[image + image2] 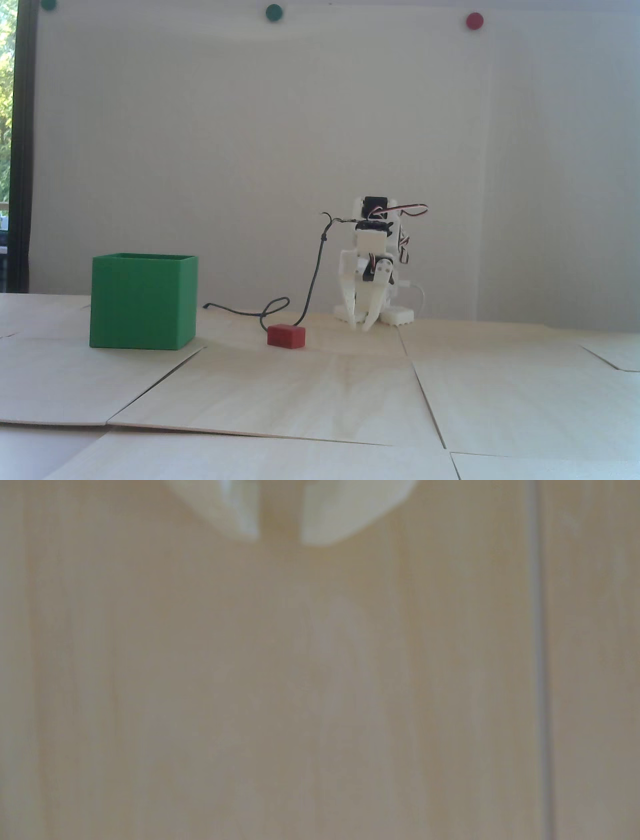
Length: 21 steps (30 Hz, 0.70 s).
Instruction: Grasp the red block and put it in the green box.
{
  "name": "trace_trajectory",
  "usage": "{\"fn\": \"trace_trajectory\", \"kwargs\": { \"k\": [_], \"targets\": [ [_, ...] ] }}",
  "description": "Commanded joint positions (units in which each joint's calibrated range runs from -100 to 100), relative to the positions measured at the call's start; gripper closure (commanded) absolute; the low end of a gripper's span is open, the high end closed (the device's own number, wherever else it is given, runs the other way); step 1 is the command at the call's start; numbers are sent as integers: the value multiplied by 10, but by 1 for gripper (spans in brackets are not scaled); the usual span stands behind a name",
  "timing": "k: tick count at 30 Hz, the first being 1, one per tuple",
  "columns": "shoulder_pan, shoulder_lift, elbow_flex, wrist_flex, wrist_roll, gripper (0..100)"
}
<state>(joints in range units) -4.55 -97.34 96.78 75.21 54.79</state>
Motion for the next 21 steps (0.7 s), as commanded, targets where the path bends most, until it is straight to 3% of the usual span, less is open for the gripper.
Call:
{"fn": "trace_trajectory", "kwargs": {
  "k": [1,8,14,21],
  "targets": [
    [-10,-14,2,14,6,97],
    [-12,-15,-84,-68,8,97],
    [-29,16,-225,-126,-67,97],
    [-36,303,-448,-169,-126,97]
  ]
}}
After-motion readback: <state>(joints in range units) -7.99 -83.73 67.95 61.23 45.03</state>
